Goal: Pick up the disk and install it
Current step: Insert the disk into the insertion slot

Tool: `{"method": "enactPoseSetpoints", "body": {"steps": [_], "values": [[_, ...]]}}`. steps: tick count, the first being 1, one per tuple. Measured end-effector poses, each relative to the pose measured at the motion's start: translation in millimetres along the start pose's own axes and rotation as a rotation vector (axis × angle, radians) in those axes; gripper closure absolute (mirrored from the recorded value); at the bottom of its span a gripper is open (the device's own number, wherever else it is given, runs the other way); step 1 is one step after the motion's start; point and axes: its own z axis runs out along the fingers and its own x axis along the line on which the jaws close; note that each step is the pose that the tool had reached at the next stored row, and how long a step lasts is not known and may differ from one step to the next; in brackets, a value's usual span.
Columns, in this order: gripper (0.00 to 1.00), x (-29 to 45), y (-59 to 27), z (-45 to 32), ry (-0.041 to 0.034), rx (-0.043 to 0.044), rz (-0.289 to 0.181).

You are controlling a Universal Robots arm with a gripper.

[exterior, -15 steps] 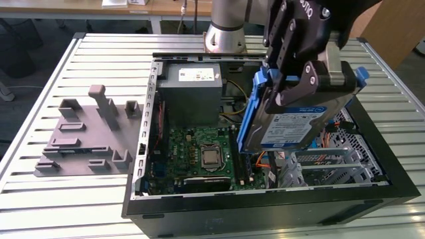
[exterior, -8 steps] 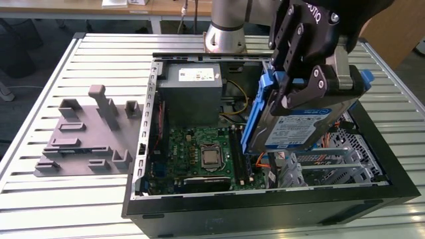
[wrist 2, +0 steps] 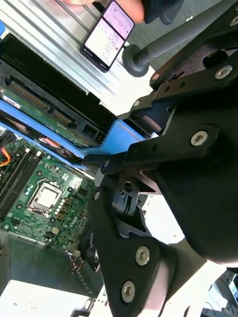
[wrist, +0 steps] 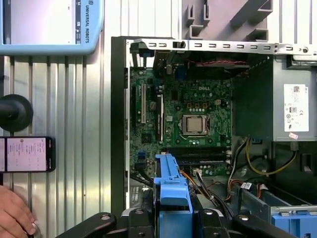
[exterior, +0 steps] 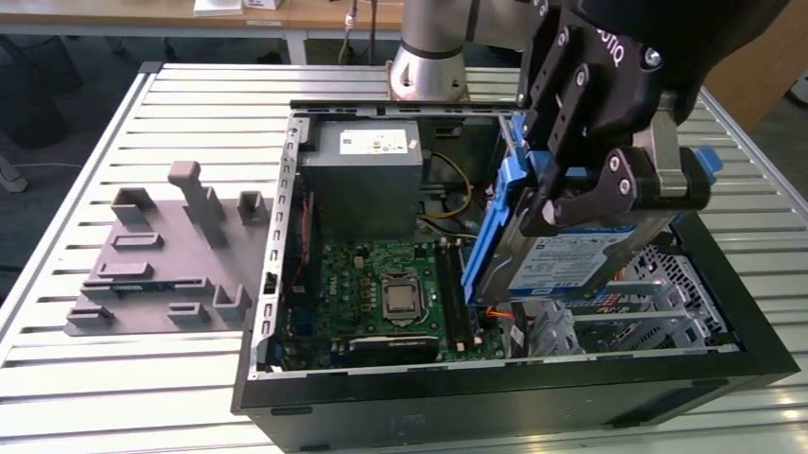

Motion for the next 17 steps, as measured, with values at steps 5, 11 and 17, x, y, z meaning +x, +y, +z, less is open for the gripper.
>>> {"method": "enactPoseSetpoints", "body": {"steps": [5, 11, 17], "values": [[0.63, 0.8, -10.0, 0.3, -0.0001, 0.0, 0.0], [0.63, 0.7, -20.3, 0.5, 0.0001, -0.0001, 0.0], [0.63, 0.5, -33.1, 0.7, -0.0001, 0.0, 0.0]]}}
